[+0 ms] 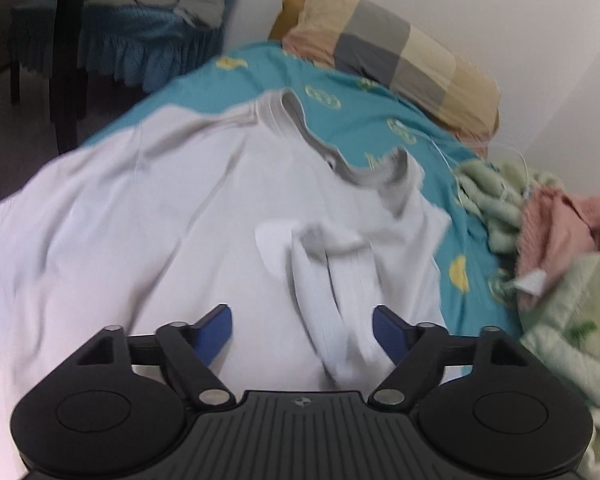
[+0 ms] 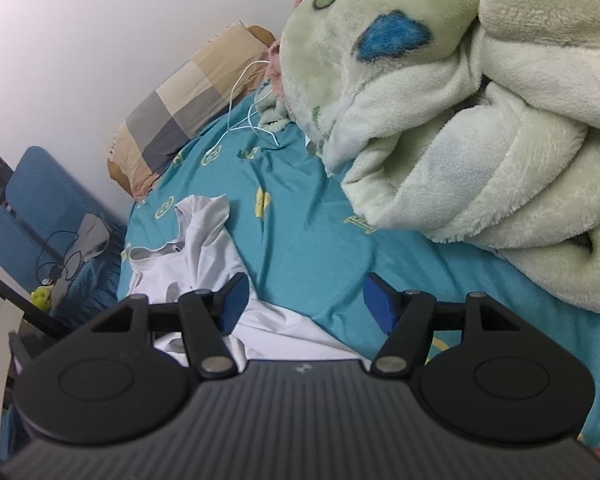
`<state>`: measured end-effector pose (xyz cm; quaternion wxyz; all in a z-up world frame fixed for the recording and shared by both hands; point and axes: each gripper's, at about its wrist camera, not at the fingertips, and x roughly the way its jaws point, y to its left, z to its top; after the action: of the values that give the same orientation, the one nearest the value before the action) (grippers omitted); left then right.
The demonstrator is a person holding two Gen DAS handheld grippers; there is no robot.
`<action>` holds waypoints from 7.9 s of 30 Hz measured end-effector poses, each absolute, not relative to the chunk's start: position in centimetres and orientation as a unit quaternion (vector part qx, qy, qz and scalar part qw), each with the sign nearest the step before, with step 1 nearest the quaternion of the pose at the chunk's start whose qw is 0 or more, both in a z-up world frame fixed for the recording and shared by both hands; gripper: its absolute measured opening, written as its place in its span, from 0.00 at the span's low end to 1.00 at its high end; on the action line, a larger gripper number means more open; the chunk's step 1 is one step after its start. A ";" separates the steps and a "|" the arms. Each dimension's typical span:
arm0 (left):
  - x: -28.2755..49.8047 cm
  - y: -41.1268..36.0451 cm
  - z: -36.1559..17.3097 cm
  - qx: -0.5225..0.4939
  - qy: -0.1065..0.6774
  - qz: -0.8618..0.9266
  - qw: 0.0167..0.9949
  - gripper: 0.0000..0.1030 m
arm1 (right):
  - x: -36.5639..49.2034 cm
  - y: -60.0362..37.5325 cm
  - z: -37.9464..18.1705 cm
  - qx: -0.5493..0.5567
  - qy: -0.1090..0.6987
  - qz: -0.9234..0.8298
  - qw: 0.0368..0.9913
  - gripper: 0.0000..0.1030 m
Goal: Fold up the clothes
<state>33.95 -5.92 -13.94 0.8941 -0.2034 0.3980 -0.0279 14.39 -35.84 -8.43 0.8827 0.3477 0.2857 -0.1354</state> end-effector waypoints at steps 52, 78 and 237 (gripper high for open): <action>14.2 -13.6 -7.8 -0.039 0.377 -0.171 0.910 0.62 | 10.9 -36.7 -3.7 0.280 0.265 -0.078 0.920 0.64; 7.9 -22.6 -16.3 0.051 0.398 -0.301 0.865 0.01 | 10.6 -39.6 -5.0 0.271 0.257 -0.120 0.920 0.64; 10.7 0.9 -4.2 0.010 0.292 -0.117 0.949 0.68 | 16.3 -26.5 -5.1 0.254 0.280 0.089 0.921 0.54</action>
<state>10.69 0.92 -4.22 0.9491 0.0103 0.2922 -0.1170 16.31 -26.52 -5.09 0.9213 0.2543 0.2803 0.0894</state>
